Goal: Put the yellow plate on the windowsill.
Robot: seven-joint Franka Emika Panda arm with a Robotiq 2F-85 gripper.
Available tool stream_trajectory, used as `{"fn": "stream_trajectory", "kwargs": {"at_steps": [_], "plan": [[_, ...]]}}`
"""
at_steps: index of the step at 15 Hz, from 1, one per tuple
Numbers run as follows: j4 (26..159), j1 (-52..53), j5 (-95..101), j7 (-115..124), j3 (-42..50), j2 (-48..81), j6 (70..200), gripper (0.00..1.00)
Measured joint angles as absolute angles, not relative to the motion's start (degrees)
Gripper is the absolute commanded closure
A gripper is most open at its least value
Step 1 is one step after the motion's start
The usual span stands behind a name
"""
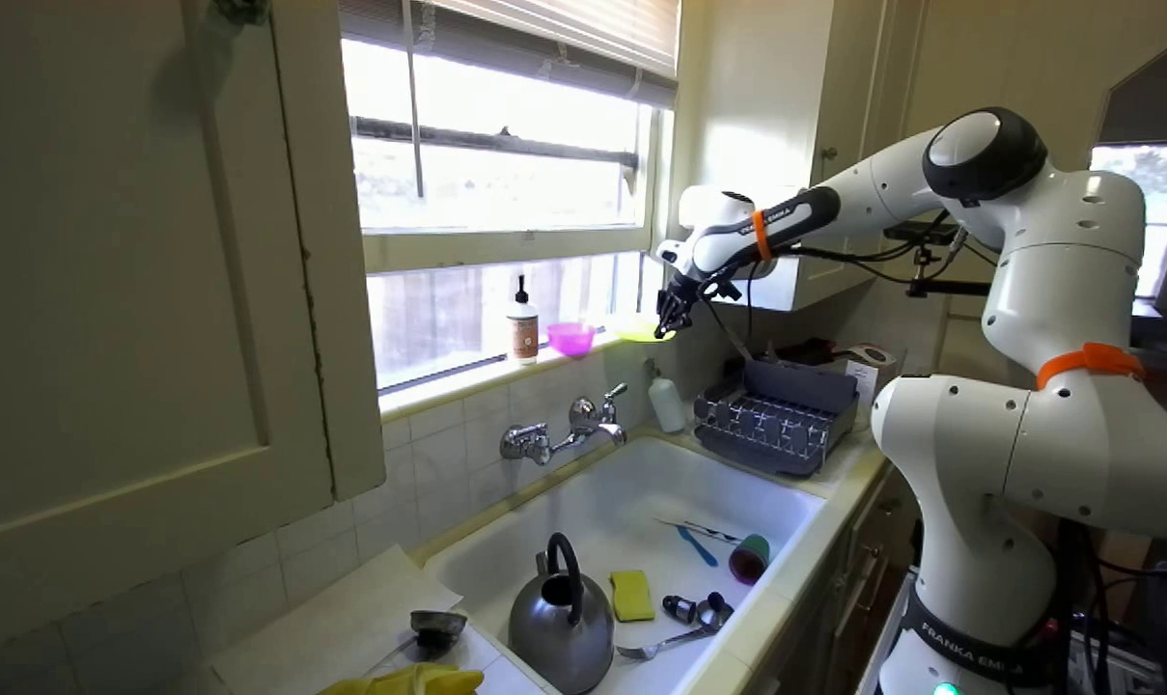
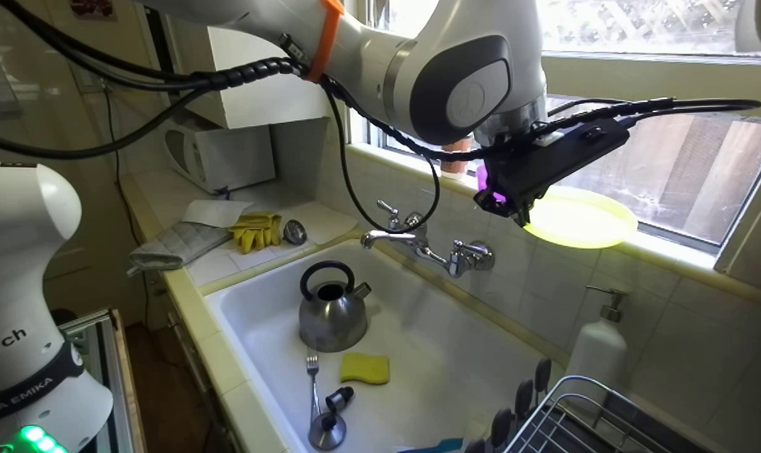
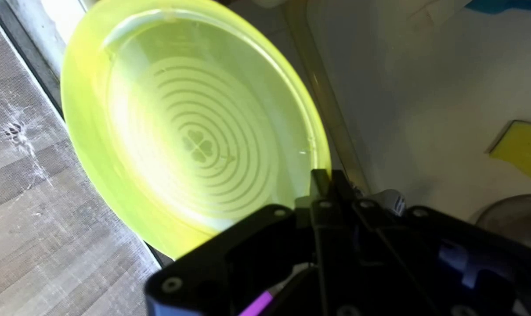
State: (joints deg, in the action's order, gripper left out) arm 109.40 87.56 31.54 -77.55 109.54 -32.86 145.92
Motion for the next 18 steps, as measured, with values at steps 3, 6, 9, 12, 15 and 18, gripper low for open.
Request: {"fn": "stream_trajectory", "kwargs": {"at_steps": [3,6,9,12,15,18], "plan": [[108.87,88.16,32.27,-77.43,110.11,-32.94,145.68,0.99],[107.35,89.55,33.04,-77.43,110.86,-33.52,143.66,0.99],[104.99,91.66,34.14,-77.43,111.65,-34.91,141.11,0.99],[102.47,93.73,35.71,-77.43,112.22,-36.86,139.37,0.99],[100.29,95.48,37.52,-77.45,112.7,-38.94,138.61,0.99],[98.25,96.94,39.29,-77.53,113.01,-41.04,137.6,0.99]]}}
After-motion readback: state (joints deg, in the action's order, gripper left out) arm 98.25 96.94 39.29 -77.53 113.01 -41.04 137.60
